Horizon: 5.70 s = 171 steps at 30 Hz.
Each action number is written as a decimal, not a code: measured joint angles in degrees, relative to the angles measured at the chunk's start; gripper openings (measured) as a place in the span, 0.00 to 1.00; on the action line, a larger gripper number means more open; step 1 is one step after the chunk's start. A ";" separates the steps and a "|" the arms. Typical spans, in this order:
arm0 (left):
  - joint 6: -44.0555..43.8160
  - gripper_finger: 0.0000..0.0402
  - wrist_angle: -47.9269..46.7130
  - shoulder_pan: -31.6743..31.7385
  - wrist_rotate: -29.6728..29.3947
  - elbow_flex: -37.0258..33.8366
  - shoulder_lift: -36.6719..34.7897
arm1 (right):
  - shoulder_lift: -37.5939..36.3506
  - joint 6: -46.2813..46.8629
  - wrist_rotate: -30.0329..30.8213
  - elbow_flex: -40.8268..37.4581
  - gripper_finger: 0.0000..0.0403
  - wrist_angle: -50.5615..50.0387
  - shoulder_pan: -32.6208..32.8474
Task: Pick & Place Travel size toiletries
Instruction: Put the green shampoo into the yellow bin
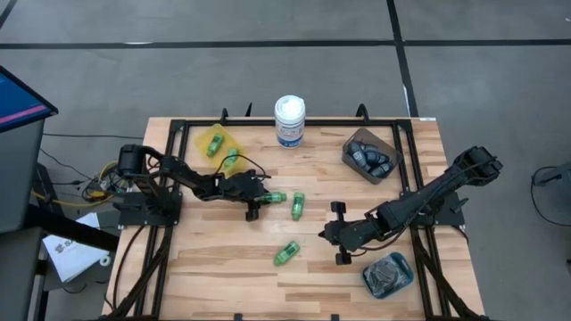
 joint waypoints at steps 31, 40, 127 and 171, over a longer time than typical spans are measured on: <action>-14.88 0.41 -33.39 19.19 -35.78 -6.82 -42.01 | 0.02 -0.04 0.00 0.00 0.00 -0.22 0.00; -15.23 0.42 -32.73 24.46 -30.30 -9.03 -38.98 | 0.02 -0.04 0.00 0.00 0.00 -0.22 0.00; -26.85 0.75 -18.34 -12.70 -30.12 29.34 19.63 | 0.02 3.12 0.16 -0.02 0.00 1.03 2.61; -17.84 0.43 -30.55 11.29 -45.22 -1.49 -33.79 | 0.02 2.95 0.20 -0.02 0.00 1.01 2.58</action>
